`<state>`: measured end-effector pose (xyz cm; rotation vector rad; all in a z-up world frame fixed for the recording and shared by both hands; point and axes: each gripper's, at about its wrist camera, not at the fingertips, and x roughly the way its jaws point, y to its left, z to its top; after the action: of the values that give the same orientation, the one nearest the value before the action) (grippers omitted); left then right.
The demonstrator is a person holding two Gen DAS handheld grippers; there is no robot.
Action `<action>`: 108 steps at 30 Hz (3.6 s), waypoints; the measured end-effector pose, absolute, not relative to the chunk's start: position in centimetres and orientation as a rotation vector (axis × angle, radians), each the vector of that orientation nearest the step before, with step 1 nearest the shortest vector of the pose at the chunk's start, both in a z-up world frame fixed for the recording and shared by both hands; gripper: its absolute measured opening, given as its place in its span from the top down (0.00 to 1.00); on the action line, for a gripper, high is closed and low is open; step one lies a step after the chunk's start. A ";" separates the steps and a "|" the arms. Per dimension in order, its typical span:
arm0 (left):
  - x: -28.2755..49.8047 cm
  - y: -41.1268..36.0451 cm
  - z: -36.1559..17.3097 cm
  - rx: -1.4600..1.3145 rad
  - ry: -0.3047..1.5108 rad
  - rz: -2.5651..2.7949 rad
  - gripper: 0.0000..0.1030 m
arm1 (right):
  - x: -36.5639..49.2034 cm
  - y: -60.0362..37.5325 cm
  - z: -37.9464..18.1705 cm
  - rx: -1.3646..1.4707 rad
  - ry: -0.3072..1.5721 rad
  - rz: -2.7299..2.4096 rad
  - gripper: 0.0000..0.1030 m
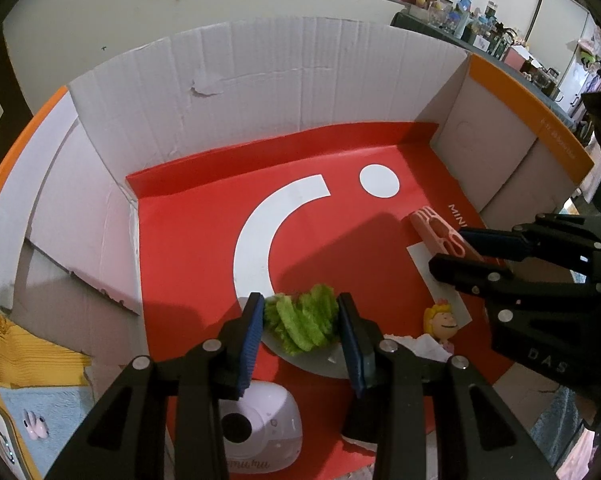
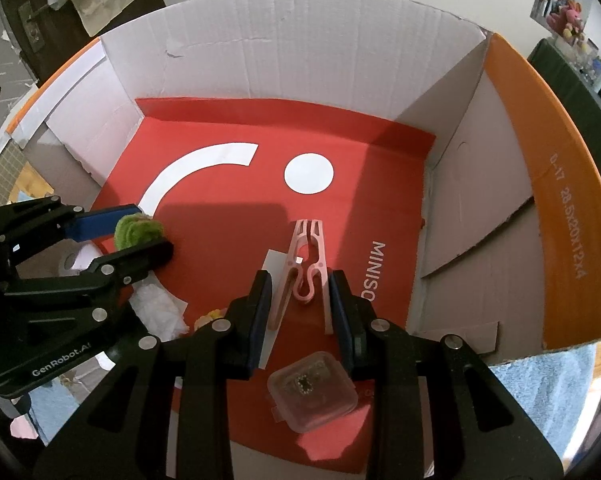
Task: Organize objects
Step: 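Open the right tool to drop the clothespin while the left tool releases the knitted piece, then withdraw both tools from the box back over the towel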
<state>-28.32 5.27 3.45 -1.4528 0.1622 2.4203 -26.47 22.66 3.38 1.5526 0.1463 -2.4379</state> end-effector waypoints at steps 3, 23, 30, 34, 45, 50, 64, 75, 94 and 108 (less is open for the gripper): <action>-28.3 5.3 3.5 -1.453 0.164 2.420 0.63 | -26.5 22.8 3.4 1.553 0.150 -2.441 0.71; -28.0 5.2 4.6 -1.430 0.139 2.426 0.56 | -26.9 23.6 4.2 1.526 0.164 -2.441 0.49; -27.7 5.4 4.9 -1.416 0.142 2.429 0.56 | -26.8 22.1 4.5 1.515 0.163 -2.446 0.46; -27.5 5.5 5.2 -1.406 0.138 2.433 0.56 | -26.6 22.3 4.8 1.505 0.177 -2.451 0.45; -26.7 5.0 6.5 -1.350 0.121 2.477 0.50 | -25.4 21.8 6.7 1.447 0.169 -2.485 0.38; -25.6 4.6 7.9 -1.301 0.115 2.517 0.48 | -24.7 21.5 8.3 1.394 0.160 -2.513 0.37; -18.8 2.3 14.6 -1.028 0.076 2.706 0.26 | -18.4 21.3 14.5 1.119 0.141 -2.625 0.23; -11.9 0.5 17.3 -0.863 0.010 2.818 0.16 | -11.2 20.9 17.0 0.930 0.154 -2.701 0.17; -3.7 0.6 11.1 -0.905 -0.032 2.855 0.02 | -3.1 22.0 11.1 0.910 0.055 -2.849 0.11; -2.7 0.7 5.6 -1.025 -0.064 2.865 0.00 | -2.4 20.9 5.0 1.016 0.074 -2.858 0.11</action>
<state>-2.75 0.71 5.60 -1.0246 -0.0643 2.8645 -2.43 20.86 5.00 1.0158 0.0744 -2.8577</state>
